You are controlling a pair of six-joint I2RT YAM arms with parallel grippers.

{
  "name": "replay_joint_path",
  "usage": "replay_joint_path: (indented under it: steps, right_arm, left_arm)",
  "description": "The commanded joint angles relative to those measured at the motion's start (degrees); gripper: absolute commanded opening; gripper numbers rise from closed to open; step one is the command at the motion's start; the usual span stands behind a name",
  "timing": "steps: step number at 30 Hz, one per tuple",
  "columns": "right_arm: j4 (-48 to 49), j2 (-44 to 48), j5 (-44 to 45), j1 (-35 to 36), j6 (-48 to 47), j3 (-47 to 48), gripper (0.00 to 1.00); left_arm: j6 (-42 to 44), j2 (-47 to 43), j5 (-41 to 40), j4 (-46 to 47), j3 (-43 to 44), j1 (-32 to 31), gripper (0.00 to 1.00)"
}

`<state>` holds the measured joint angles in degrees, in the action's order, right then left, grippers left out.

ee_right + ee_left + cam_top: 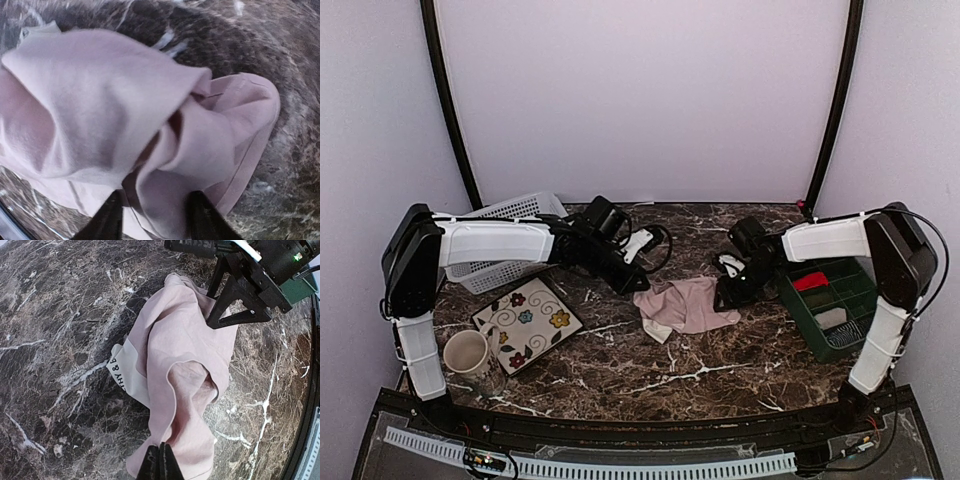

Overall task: Roll the underwear
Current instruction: Flatten out the underwear at the center of the board.

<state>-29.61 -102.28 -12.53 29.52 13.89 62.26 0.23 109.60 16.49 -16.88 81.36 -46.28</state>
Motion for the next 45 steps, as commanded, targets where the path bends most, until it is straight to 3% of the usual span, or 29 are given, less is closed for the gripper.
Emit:
replay_joint_path:
  steps: [1,2,4,11,15,19,20,21,22,23,24,25,26,29,32,37,41,45]
  right_arm:
    - [-1.82,-1.01,3.79,0.80,-1.54,3.19,0.22]
    - [-3.29,-0.63,5.16,0.68,-2.29,5.15,0.09]
    - [-7.33,0.92,6.95,0.33,-3.30,9.94,0.00]
    - [-14.02,10.31,1.06,-0.36,-0.81,17.83,0.00]
    - [-14.58,18.37,-7.53,0.85,3.41,11.54,0.00]
    - [-16.93,25.71,-13.83,5.60,5.51,-1.38,0.00]
    - [-16.89,27.18,-16.47,6.84,6.03,-6.71,0.00]
    - [-16.88,28.07,-17.66,7.82,6.58,-10.30,0.16]
    - [-17.74,28.52,-17.55,8.47,6.57,-12.69,0.40]
    - [-18.33,28.92,-16.80,8.68,6.40,-13.84,0.58]
    - [-19.17,29.44,-15.76,8.71,6.21,-14.04,0.82]
    - [-19.24,30.35,-14.38,8.60,6.18,-13.44,0.97]
    - [-18.73,30.78,-13.07,8.32,6.23,-12.49,0.99]
    - [-14.53,29.77,-13.05,5.73,6.97,-10.09,0.98]
    - [-11.06,25.91,-10.29,4.32,6.76,-8.08,0.86]
    - [-4.99,18.30,-2.49,2.21,6.36,-4.90,0.63]
    - [-3.76,11.85,2.36,0.41,5.53,-1.48,0.52]
    - [-3.00,7.77,2.80,0.17,5.01,-0.13,0.49]
  left_arm:
    - [1.46,-1.41,-2.05,-2.01,0.41,-0.12,0.00]
    - [1.86,-1.41,-3.08,-2.50,1.35,-0.05,0.00]
    - [2.43,-1.45,-4.44,-3.51,3.41,0.41,0.00]
    - [9.03,-4.59,-11.62,-6.79,9.92,0.93,0.00]
    - [12.52,-8.47,-7.89,-9.14,9.64,0.29,0.00]
    - [15.12,-14.08,-4.02,-8.96,0.63,-2.93,0.01]
    - [15.18,-14.97,-2.76,-9.51,-1.97,-3.64,0.09]
    - [14.77,-15.48,-1.49,-10.51,-3.89,-3.96,0.25]
    - [13.96,-15.67,-0.89,-12.02,-5.44,-3.99,0.44]
    - [12.95,-15.87,-1.17,-13.05,-6.89,-3.99,0.63]
    - [12.33,-16.42,-1.45,-13.20,-8.50,-3.99,0.72]
    - [12.13,-17.12,-2.05,-12.68,-10.53,-3.99,0.79]
    - [11.79,-18.02,-3.17,-11.63,-12.23,-3.93,0.81]
    - [10.51,-18.96,-5.30,-9.46,-14.34,-3.35,0.83]
    - [6.46,-15.91,-7.88,-8.56,-12.86,-1.62,0.81]
    - [-1.60,-7.29,-10.31,-11.37,-5.90,1.00,0.70]
    - [-5.00,-3.00,-9.28,-9.03,-2.36,1.90,0.61]
    - [-6.08,3.70,-12.18,-10.91,3.69,2.28,0.54]
